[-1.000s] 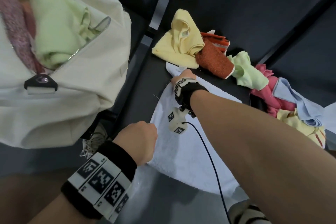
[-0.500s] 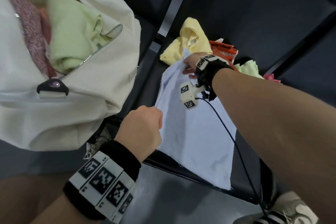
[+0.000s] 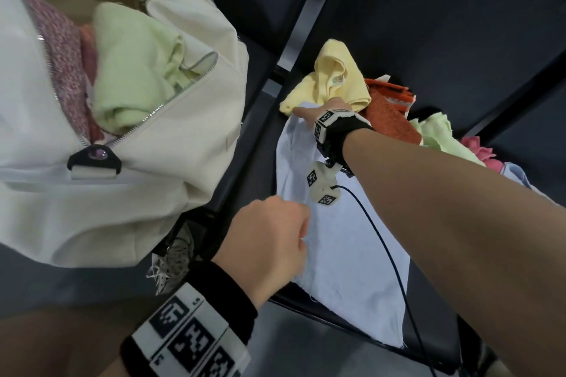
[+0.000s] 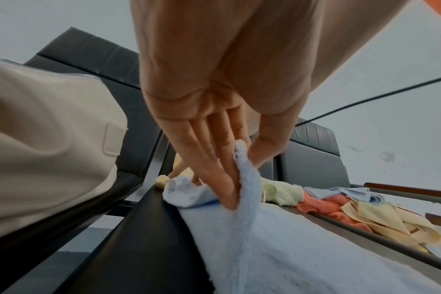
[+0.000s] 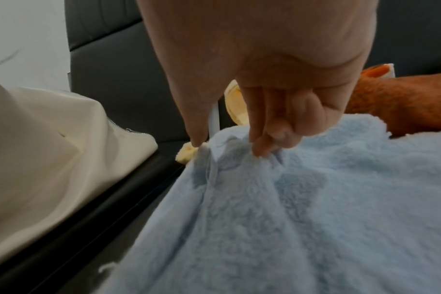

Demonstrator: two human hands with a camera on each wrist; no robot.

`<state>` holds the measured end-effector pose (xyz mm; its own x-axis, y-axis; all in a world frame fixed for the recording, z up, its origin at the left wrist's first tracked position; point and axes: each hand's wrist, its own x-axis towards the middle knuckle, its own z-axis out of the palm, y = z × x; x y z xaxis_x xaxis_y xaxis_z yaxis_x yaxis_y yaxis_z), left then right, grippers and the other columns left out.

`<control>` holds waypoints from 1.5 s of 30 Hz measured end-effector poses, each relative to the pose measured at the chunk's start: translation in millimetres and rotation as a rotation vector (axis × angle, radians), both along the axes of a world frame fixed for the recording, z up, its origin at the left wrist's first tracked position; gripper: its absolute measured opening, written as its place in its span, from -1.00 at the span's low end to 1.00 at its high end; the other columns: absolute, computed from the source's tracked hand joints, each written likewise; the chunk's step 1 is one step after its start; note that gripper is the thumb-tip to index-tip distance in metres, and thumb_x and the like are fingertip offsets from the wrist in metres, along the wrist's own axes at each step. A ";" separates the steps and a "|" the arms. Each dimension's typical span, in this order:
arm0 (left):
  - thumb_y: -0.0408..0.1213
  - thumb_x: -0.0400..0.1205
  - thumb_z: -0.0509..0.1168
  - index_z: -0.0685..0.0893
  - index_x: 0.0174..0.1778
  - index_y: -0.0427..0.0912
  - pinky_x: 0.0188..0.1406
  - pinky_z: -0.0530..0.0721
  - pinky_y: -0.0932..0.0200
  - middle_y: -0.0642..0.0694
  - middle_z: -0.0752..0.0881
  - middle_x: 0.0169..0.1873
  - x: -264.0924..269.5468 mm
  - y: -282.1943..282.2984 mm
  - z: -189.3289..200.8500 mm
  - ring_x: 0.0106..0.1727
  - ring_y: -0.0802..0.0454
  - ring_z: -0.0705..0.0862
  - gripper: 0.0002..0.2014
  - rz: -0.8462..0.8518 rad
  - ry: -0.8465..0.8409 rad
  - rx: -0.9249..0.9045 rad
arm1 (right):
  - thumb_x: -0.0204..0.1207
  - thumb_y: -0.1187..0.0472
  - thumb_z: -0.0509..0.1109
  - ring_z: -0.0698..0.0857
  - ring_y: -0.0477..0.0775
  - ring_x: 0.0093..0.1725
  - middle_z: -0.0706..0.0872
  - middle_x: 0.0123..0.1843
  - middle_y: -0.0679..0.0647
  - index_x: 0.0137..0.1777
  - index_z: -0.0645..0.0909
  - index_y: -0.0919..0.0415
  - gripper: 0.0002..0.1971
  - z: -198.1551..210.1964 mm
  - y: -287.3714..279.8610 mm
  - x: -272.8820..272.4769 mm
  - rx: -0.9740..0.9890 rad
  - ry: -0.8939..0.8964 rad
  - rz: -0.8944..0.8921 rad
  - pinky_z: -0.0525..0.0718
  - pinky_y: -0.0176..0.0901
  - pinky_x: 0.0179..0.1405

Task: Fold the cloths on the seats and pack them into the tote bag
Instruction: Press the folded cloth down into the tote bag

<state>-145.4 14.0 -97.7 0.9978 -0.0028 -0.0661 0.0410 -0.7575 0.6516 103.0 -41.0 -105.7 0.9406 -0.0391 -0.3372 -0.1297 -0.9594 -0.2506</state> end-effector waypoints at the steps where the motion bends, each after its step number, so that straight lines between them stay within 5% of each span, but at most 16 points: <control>1: -0.20 0.57 0.28 0.64 -0.07 -0.01 -0.25 0.56 0.12 0.06 0.37 -0.47 -0.5 -2.8 1.2 -0.20 -0.02 0.63 -0.94 -0.006 -0.015 0.010 | 0.43 -0.15 0.50 0.63 0.10 -0.16 0.67 -0.02 0.12 0.30 0.54 0.22 -0.42 -2.0 2.0 0.0 -0.004 0.035 0.021 0.52 -0.11 -0.27; 3: -0.20 0.56 0.32 0.66 -0.09 0.01 -0.42 0.42 0.19 0.10 0.32 -0.48 0.2 -6.3 1.6 -0.26 -0.02 0.59 -0.94 0.000 -0.055 -0.001 | 0.56 0.06 0.44 0.58 0.15 0.05 0.59 0.24 0.19 0.44 0.46 0.22 -0.50 -5.8 0.8 -2.3 -0.057 0.077 0.118 0.47 -0.09 -0.20; 6: -0.23 0.52 0.32 0.66 -0.14 -0.01 -0.47 0.25 0.38 0.07 0.33 -0.52 -0.9 -4.8 -0.1 -0.32 0.01 0.56 -0.95 -0.024 -0.027 0.005 | 0.52 0.26 0.41 0.57 0.14 -0.15 0.52 0.03 0.17 0.10 0.39 0.20 -0.74 -14.8 -5.5 1.0 0.027 0.084 0.062 0.55 -0.07 -0.22; 10: -0.24 0.27 0.36 0.58 -0.42 0.01 -0.65 0.28 0.27 0.09 0.21 -0.64 1.2 -3.8 1.5 -0.58 0.03 0.49 -0.91 -0.070 -0.024 0.003 | 0.59 0.20 0.41 0.70 0.01 -0.18 0.68 -0.04 0.11 -0.19 0.48 0.11 -0.83 -11.4 -20.0 3.8 0.309 0.153 -0.061 0.75 -0.26 -0.28; 15: -0.14 0.44 0.27 0.60 -0.21 0.04 -0.48 0.27 0.27 0.07 0.36 -0.61 -0.7 -26.6 10.3 -0.41 0.03 0.53 -0.94 -0.099 -0.097 0.022 | 0.57 0.17 0.40 0.70 -0.01 -0.31 0.70 -0.25 0.08 -0.15 0.62 0.18 -0.89 12.4 -47.6 -1.3 0.493 0.159 -0.213 0.69 -0.11 -0.15; 19: -0.11 0.56 0.22 0.56 -0.09 0.09 -0.27 0.36 0.18 0.08 0.46 -0.52 -1.4 -46.8 23.3 -0.33 0.08 0.49 -0.94 -0.163 -0.124 -0.007 | 0.51 0.20 0.38 0.67 0.02 -0.31 0.66 -0.32 0.01 -0.12 0.59 0.13 -0.97 34.2 -79.6 -6.4 0.617 0.177 -0.259 0.66 -0.12 -0.28; 24: -0.13 0.59 0.20 0.58 -0.01 0.08 -0.21 0.33 0.17 0.10 0.57 -0.37 1.8 -77.5 28.8 -0.26 0.09 0.55 -0.89 -0.265 -0.128 0.003 | 0.45 0.21 0.35 0.69 0.09 -0.24 0.67 -0.36 0.04 -0.10 0.60 0.16 -0.93 45.7 -129.9 -10.4 0.698 0.160 -0.365 0.72 -0.05 -0.08; 27: -0.17 0.61 0.19 0.57 0.07 0.08 -0.16 0.39 0.14 0.09 0.68 -0.25 1.4 -98.4 31.1 -0.21 0.02 0.63 -0.84 -0.340 -0.126 -0.027 | 0.50 0.24 0.27 0.67 0.12 -0.23 0.65 -0.28 0.09 -0.01 0.56 0.18 -0.89 51.2 -159.0 -18.4 0.723 0.172 -0.403 0.72 -0.04 -0.06; 31: -0.24 0.66 0.14 0.50 0.23 0.05 -0.12 0.45 0.08 0.11 0.61 -0.23 -1.8 -132.2 30.9 -0.23 0.00 0.55 -0.76 -0.438 -0.113 -0.026 | 0.52 0.22 0.25 0.69 0.19 -0.18 0.68 -0.12 0.15 0.07 0.53 0.17 -0.84 47.3 -198.7 -22.6 0.746 0.192 -0.506 0.69 -0.09 -0.30; 34: -0.28 0.71 0.11 0.46 0.31 0.03 -0.07 0.52 0.01 0.05 0.70 -0.05 -2.6 -153.6 24.5 -0.09 -0.06 0.64 -0.73 -0.500 -0.094 -0.016 | 0.53 0.23 0.24 0.68 0.20 -0.07 0.67 -0.05 0.16 0.11 0.52 0.19 -0.82 34.1 -227.7 -22.8 0.777 0.219 -0.619 0.69 0.01 -0.09; 37: -0.30 0.73 0.11 0.41 0.39 0.03 0.00 0.59 -0.08 0.00 0.71 0.07 -1.6 -167.3 14.9 -0.03 -0.11 0.67 -0.68 -0.557 -0.045 0.014 | 0.61 0.23 0.17 0.57 0.13 -0.24 0.58 -0.22 0.15 -0.12 0.50 0.23 -0.87 21.8 -250.9 -27.5 0.786 0.247 -0.697 0.67 -0.05 0.03; 39: -0.30 0.73 0.11 0.37 0.46 0.02 0.02 0.62 -0.11 -0.02 0.71 0.12 -0.8 -173.1 8.9 0.00 -0.14 0.68 -0.64 -0.588 -0.016 0.037 | 0.66 0.24 0.06 0.45 0.07 -0.51 0.43 -0.52 0.08 -0.50 0.41 0.19 -0.56 15.1 -267.2 -31.6 0.814 0.269 -0.705 0.70 -0.15 -0.27; 41: -0.27 0.73 0.13 0.32 0.53 0.03 0.04 0.60 -0.06 -0.01 0.69 0.15 0.6 -176.1 2.6 0.06 -0.14 0.68 -0.58 -0.602 0.022 0.056 | 0.70 0.22 -0.02 0.45 -0.01 -0.65 0.34 -0.70 0.01 -0.67 0.30 0.12 -0.40 11.2 -280.2 -37.9 0.815 0.313 -0.676 0.60 -0.13 -0.36; 43: -0.25 0.72 0.15 0.30 0.56 0.05 0.03 0.57 -0.01 0.00 0.68 0.16 1.4 -176.2 -3.9 0.13 -0.12 0.66 -0.54 -0.603 0.044 0.093 | 0.72 0.19 0.02 0.59 -0.02 -0.47 0.47 -0.69 0.00 -0.54 0.36 0.14 -0.49 15.8 -287.0 -46.5 0.778 0.311 -0.677 0.62 -0.13 -0.26; 45: -0.23 0.70 0.15 0.36 0.52 0.06 0.08 0.57 0.02 0.03 0.67 0.20 1.2 -172.5 -9.3 0.20 -0.08 0.65 -0.57 -0.577 0.069 0.123 | 0.70 0.17 0.16 0.66 0.05 -0.28 0.66 -0.45 0.08 -0.32 0.48 0.18 -0.67 21.7 -289.5 -57.2 0.712 0.249 -0.687 0.70 -0.08 -0.17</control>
